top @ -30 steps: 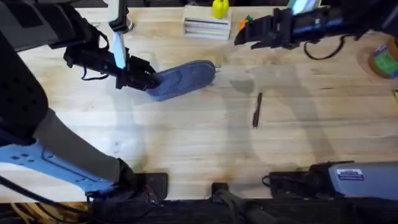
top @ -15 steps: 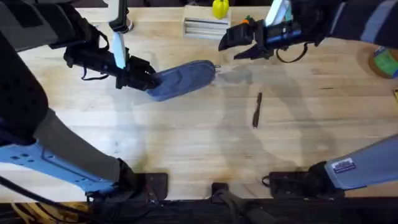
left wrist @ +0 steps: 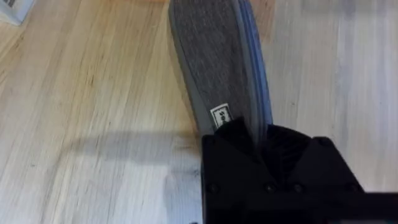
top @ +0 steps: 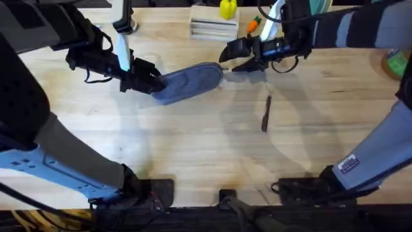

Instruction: Unzip the bag, pick up the pens from the table one at a time and place them inside, then zip the bag closed.

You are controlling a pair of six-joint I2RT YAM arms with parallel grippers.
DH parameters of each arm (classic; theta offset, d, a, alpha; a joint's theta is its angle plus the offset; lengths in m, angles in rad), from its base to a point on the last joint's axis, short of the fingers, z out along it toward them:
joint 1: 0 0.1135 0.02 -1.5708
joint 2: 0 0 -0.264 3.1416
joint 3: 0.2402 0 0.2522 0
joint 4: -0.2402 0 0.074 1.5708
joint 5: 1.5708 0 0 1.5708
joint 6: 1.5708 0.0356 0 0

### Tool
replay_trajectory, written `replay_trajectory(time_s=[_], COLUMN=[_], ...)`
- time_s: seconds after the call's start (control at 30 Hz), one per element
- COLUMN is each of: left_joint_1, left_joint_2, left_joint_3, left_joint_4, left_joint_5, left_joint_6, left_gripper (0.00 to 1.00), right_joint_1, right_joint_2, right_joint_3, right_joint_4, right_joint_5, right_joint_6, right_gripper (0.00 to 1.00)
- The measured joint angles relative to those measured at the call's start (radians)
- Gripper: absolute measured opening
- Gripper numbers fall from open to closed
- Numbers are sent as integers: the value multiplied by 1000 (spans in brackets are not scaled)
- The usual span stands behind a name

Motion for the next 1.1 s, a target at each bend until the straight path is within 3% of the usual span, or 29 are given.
replay_trajectory(time_s=[0.3, 0.6, 1.1], left_joint_1=[0, 0, 0], left_joint_2=[0, 0, 0], left_joint_3=[0, 0, 0], left_joint_4=[0, 0, 0], left_joint_5=[0, 0, 0], left_joint_6=[0, 0, 0], left_gripper=[41, 41, 41], right_joint_1=[17, 85, 29], right_joint_2=[1, 37, 57], right_joint_3=[0, 11, 11], right_joint_4=[51, 121, 177], right_joint_5=[-6, -13, -234], right_joint_6=[0, 43, 154], right_gripper=[994, 994, 994])
